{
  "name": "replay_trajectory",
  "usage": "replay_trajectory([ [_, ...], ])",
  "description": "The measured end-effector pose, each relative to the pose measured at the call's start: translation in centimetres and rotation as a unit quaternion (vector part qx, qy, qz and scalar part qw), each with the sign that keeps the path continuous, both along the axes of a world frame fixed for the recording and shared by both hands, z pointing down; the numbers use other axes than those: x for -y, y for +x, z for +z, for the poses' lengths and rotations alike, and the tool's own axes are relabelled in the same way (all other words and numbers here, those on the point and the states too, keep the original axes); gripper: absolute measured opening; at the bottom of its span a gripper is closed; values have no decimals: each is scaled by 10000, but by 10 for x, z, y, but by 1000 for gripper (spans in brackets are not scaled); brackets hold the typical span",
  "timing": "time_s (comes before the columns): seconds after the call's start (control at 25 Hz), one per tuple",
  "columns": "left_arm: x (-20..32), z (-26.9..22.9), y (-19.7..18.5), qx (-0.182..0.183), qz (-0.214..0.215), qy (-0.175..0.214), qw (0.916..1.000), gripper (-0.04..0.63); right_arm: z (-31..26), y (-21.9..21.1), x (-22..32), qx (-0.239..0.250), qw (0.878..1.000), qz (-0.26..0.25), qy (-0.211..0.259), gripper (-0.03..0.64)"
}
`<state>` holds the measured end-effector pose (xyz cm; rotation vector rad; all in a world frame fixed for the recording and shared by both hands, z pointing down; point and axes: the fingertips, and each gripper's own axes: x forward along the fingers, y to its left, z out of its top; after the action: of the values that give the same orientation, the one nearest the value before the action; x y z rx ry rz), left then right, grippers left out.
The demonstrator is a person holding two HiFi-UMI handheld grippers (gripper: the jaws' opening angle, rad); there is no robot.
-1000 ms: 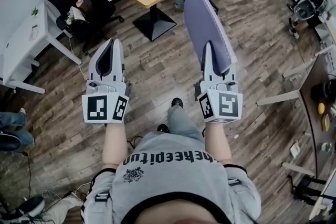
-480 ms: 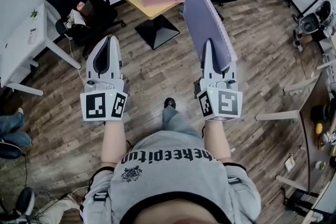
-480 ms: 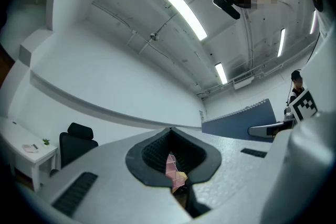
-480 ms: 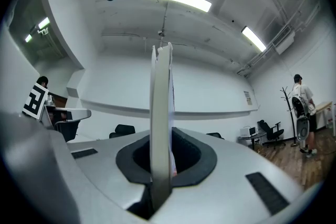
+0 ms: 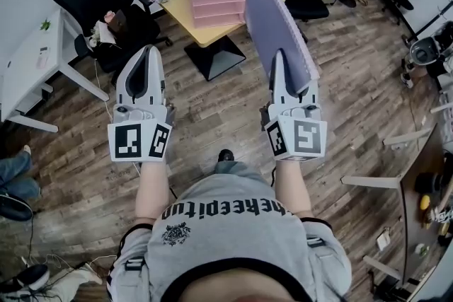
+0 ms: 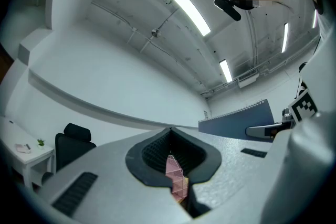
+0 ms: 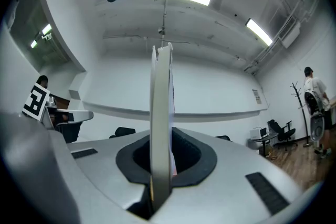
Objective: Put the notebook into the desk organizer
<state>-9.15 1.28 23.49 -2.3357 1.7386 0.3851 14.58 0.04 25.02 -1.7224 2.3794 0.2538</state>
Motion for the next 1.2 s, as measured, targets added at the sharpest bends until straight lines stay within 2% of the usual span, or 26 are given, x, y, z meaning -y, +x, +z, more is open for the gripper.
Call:
replay_trajectory([
  [0.36, 61, 3, 15, 37, -131, -11, 9999, 3, 6, 7, 67, 53, 9995, -311, -32, 31],
  [0.88, 109, 12, 12, 23, -202, -68, 9998, 3, 15, 4, 124, 79, 9989, -434, -124, 31],
  [1.2, 163, 16, 7, -7, -63, -88, 9999, 3, 16, -1, 172, 77, 9994, -322, -121, 31],
])
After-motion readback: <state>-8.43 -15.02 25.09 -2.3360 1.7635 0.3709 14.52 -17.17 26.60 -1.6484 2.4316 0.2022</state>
